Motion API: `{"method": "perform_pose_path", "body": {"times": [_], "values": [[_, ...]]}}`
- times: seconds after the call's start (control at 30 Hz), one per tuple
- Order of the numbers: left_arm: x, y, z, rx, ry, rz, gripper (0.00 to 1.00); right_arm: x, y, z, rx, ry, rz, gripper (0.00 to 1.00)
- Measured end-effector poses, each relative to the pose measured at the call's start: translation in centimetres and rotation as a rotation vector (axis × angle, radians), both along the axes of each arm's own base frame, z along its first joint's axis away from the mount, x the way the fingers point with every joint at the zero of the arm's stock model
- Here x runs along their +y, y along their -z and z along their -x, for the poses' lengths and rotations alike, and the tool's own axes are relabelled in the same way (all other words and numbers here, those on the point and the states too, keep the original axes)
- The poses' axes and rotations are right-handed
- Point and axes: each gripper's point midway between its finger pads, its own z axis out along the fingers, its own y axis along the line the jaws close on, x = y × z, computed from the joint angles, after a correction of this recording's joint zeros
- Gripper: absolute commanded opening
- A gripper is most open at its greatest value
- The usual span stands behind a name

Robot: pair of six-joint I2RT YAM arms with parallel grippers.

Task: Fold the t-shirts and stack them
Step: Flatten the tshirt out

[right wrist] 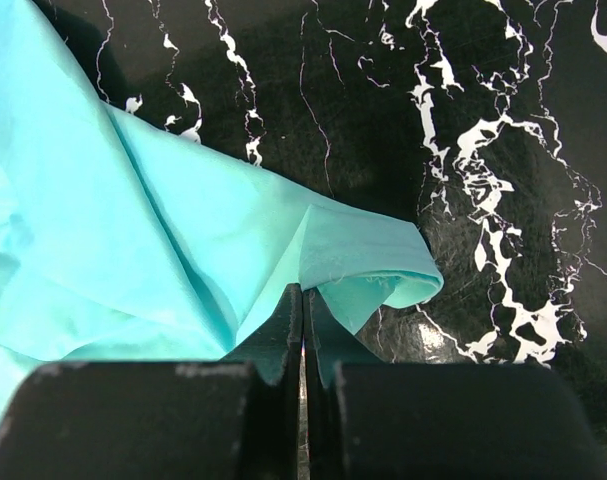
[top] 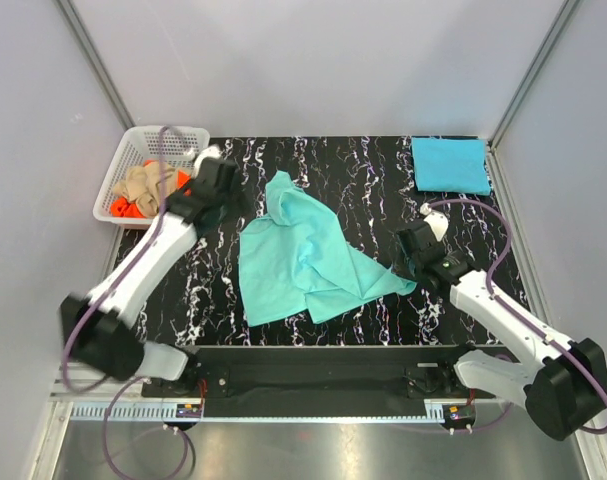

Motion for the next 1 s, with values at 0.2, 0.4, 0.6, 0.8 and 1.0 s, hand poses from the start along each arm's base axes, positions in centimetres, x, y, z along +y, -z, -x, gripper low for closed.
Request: {"method": "perform_pose_path", "body": {"times": [0.2, 0.4, 0.6, 0.8, 1.0], "values": [[2.1, 3.8, 7.5, 0.126, -0.216, 0.153, 0.51, 0.1, -0.3, 0.1, -0.014, -0.011, -0.013, 0.0], [1.2, 13.1, 14.7, 0.422, -0.259, 0.095, 0.52, 0.5, -1.3, 0.4, -0.042, -0.028, -0.049, 0.0], [0.7, 16.6, 19.6, 0.529, -0.281, 0.103, 0.52, 0.4, -0.7, 0.9, -0.033, -0.034, -0.054, 0.0], [-1.8, 17.0, 21.4, 0.532, -0.249, 0.118, 0.51, 0.3, -0.4, 1.1, -0.026, -0.031, -0.055, 0.0], [-1.7, 18.0, 23.2, 0.552, -0.267, 0.057, 0.52, 0.4, -0.4, 1.3, -0.023, -0.03, -0.062, 0.0]]}}
